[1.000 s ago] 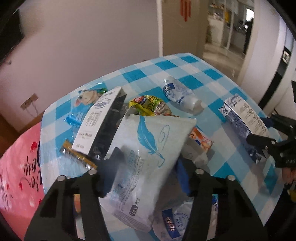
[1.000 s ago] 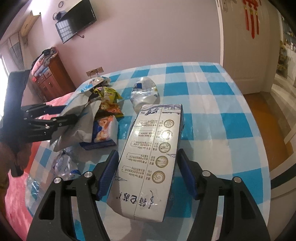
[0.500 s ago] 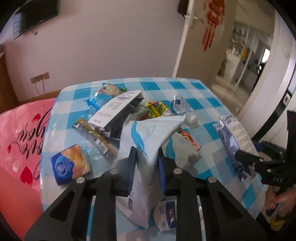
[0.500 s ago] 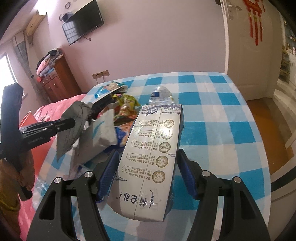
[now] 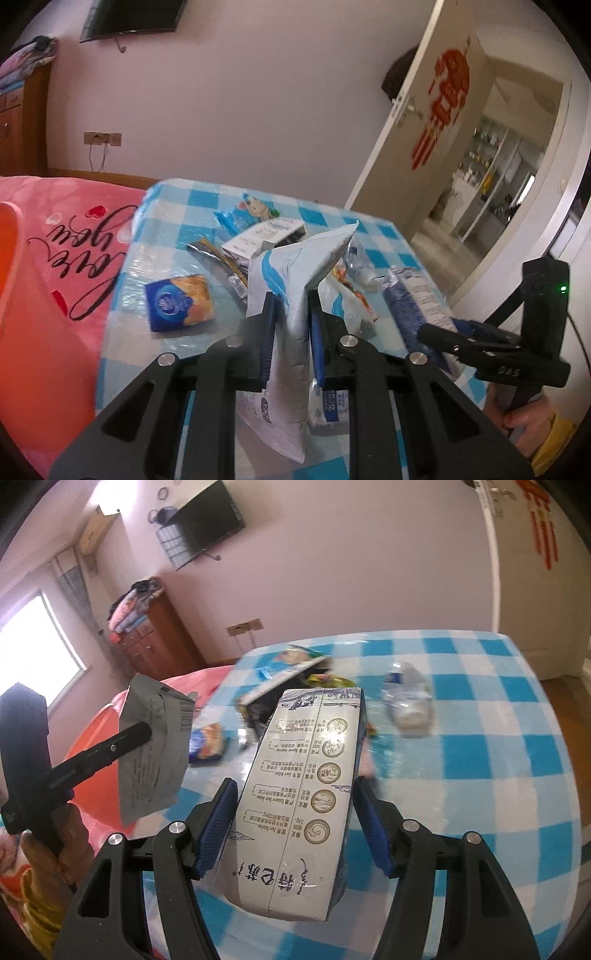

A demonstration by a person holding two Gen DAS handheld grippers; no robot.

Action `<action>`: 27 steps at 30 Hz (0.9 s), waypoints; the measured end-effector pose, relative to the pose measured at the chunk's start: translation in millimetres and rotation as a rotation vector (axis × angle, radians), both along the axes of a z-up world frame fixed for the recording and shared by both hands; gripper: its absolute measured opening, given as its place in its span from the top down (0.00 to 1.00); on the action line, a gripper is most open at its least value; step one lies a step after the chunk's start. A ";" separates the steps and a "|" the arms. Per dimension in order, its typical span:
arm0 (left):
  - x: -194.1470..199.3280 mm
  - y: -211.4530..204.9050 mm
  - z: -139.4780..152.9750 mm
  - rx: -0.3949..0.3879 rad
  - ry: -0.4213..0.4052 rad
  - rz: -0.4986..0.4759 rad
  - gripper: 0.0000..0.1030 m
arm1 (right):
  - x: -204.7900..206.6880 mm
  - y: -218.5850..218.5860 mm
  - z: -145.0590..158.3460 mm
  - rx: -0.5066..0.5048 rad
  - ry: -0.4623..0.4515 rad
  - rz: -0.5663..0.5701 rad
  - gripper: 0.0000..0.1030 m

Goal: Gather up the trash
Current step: 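Lift the wet-wipe pack and milk carton and carry both toward the orange bucket, then open both grippers over the orange bucket to drop the pack and carton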

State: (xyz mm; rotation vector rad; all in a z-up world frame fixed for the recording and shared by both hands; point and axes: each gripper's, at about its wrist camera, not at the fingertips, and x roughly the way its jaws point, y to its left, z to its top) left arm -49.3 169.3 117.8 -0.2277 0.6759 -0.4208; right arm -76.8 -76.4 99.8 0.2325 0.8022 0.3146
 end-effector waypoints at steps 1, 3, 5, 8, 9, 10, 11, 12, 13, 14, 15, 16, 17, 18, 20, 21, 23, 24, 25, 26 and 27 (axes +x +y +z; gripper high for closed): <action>-3.2 4.9 3.3 -0.009 -0.006 0.010 0.82 | 1.8 5.6 3.1 0.005 -0.001 0.014 0.37; -11.1 18.3 12.7 -0.029 -0.024 0.036 0.82 | 6.3 20.2 10.9 0.020 -0.002 0.050 0.37; -15.8 30.2 21.0 -0.040 -0.034 0.062 0.82 | 11.1 37.9 20.7 0.039 -0.005 0.093 0.37; -22.8 52.9 34.4 -0.044 -0.057 0.115 0.82 | 21.2 72.1 40.1 0.070 -0.023 0.175 0.37; -26.1 63.3 39.5 -0.050 -0.066 0.139 0.82 | 23.1 80.9 45.1 0.079 -0.028 0.196 0.37; -27.6 71.5 43.3 -0.055 -0.071 0.154 0.82 | 26.4 94.6 51.9 0.090 -0.034 0.226 0.37; -29.6 80.1 46.9 -0.057 -0.076 0.170 0.82 | 29.8 108.9 58.2 0.100 -0.042 0.257 0.37; -32.8 90.9 51.1 -0.050 -0.085 0.201 0.82 | 33.4 122.9 63.5 0.107 -0.047 0.288 0.37; -34.8 99.0 54.3 -0.044 -0.091 0.227 0.82 | 35.4 134.1 66.7 0.113 -0.049 0.310 0.37; -36.4 108.9 57.0 -0.044 -0.095 0.251 0.82 | 39.7 149.3 70.9 0.123 -0.050 0.340 0.37; -38.7 119.7 59.4 -0.047 -0.096 0.276 0.82 | 42.4 159.5 73.2 0.130 -0.050 0.359 0.37; -40.9 130.4 61.0 -0.051 -0.096 0.302 0.82 | 46.3 174.3 76.3 0.139 -0.049 0.385 0.37; -43.9 140.1 62.6 -0.053 -0.095 0.330 0.82 | 49.6 189.1 79.2 0.141 -0.053 0.409 0.37; -46.6 150.7 63.5 -0.058 -0.094 0.356 0.82 | 53.3 202.3 81.5 0.140 -0.060 0.430 0.37; -50.4 167.6 63.2 -0.073 -0.089 0.390 0.82 | 59.0 223.4 84.0 0.141 -0.064 0.463 0.37; -51.4 175.1 62.3 -0.078 -0.085 0.409 0.82 | 63.1 239.0 84.4 0.146 -0.064 0.488 0.37; -52.8 187.9 60.3 -0.094 -0.078 0.428 0.82 | 69.4 259.6 82.9 0.143 -0.067 0.520 0.37; -52.4 192.9 58.5 -0.109 -0.072 0.435 0.82 | 69.4 270.9 81.5 0.137 -0.070 0.533 0.37; -51.4 196.1 56.1 -0.118 -0.066 0.448 0.82 | 70.2 277.3 80.3 0.133 -0.073 0.539 0.37; -50.6 198.8 54.1 -0.127 -0.061 0.459 0.82 | 70.3 283.1 79.9 0.131 -0.077 0.544 0.37; -50.2 203.7 50.9 -0.152 -0.053 0.462 0.82 | 71.3 288.0 79.0 0.131 -0.086 0.551 0.37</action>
